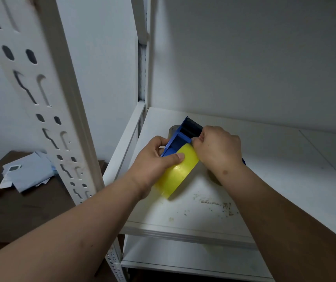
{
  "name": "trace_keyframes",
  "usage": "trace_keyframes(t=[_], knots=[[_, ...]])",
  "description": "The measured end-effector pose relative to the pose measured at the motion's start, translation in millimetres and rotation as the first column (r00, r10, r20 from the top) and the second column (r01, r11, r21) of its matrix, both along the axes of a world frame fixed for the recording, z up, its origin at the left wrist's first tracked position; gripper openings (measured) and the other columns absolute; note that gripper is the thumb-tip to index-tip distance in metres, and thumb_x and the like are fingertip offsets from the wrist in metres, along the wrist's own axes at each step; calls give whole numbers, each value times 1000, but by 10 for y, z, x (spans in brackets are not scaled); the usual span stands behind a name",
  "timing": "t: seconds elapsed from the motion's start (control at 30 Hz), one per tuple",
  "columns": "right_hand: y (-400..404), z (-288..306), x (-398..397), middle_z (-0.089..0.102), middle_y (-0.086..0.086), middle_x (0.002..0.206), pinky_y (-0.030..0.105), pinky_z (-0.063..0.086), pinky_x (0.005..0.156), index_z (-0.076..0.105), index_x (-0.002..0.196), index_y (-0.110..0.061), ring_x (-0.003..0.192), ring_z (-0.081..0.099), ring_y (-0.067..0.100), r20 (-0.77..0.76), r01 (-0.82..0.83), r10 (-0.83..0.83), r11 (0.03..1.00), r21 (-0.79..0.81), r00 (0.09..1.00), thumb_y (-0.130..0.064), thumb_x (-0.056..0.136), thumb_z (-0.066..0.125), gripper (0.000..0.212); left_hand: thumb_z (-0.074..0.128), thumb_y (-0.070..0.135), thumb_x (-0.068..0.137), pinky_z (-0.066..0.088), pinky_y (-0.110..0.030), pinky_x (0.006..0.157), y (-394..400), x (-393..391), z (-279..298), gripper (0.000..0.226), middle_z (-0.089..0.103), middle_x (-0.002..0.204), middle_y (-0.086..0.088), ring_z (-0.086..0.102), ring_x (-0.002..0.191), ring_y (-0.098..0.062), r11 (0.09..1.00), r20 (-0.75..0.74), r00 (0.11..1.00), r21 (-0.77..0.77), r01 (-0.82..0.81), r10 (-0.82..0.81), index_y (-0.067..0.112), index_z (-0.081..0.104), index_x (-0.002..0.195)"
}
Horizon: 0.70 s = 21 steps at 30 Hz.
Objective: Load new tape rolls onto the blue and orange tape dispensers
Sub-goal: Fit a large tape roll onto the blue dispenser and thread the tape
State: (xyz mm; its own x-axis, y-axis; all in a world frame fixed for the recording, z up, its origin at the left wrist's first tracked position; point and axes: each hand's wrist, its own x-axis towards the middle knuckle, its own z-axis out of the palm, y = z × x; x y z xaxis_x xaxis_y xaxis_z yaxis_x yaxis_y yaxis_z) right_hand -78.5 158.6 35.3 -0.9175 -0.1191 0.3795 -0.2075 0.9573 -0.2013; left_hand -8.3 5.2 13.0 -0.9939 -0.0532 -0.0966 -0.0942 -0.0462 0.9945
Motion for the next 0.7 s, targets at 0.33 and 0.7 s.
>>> trace_keyframes(t=[0.33,0.7], knots=[[-102,18,19,39,-5,73,34,21,73,41,71,-19,65,38,22,-115,-83,87,995,47,989,-27,92,48,23,74,32,69,49,-49,84,-89,69,35,46,64,101,-33,60,84,-29,1000,-6,1000,3,5,-5,13,61,108],[-187,-14,65,48,-2,73,36,19,79,45,69,-17,65,46,23,-145,-50,63,995,91,987,-23,86,44,19,77,29,72,55,-41,71,-84,99,-103,36,69,89,-7,68,77,-23,985,74,996,163,-55,43,20,59,102]])
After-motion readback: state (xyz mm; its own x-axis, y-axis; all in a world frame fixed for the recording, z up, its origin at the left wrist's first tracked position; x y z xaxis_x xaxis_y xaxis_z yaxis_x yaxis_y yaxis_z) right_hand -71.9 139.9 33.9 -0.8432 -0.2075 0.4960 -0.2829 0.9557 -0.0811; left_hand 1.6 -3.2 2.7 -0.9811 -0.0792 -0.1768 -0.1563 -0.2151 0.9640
